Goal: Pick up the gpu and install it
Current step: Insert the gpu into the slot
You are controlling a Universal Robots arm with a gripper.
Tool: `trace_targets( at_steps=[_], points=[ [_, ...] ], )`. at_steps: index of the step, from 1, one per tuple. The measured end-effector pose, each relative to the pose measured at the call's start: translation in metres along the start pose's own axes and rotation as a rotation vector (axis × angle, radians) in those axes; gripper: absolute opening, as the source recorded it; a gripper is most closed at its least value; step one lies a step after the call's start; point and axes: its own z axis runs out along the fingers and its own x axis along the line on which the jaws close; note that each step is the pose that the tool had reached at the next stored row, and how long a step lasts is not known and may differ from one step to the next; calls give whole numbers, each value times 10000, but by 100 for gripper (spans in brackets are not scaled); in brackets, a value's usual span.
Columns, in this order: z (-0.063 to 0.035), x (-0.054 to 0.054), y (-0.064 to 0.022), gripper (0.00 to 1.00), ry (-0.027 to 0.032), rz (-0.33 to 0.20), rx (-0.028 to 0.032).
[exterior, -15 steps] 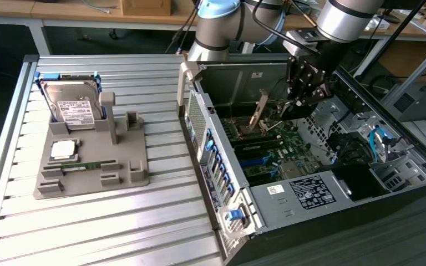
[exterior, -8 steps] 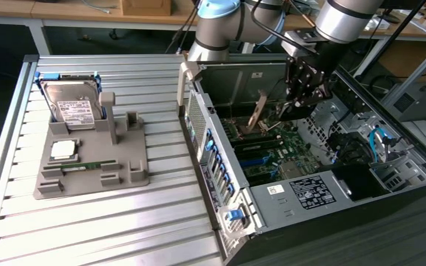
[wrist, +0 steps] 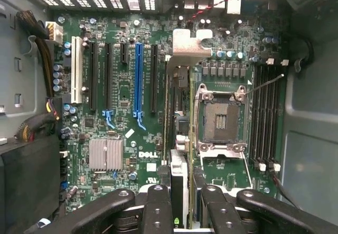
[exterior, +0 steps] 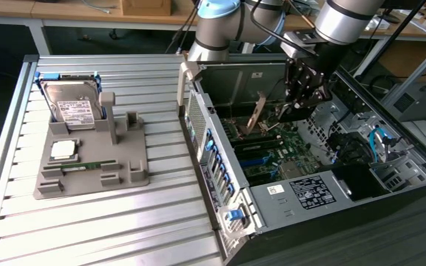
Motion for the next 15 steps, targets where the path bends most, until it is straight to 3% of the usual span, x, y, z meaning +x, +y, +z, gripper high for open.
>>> trace_targets(
  at_steps=[15],
  points=[
    [4, 51, 36, 27, 0, -1, 0]
  ],
)
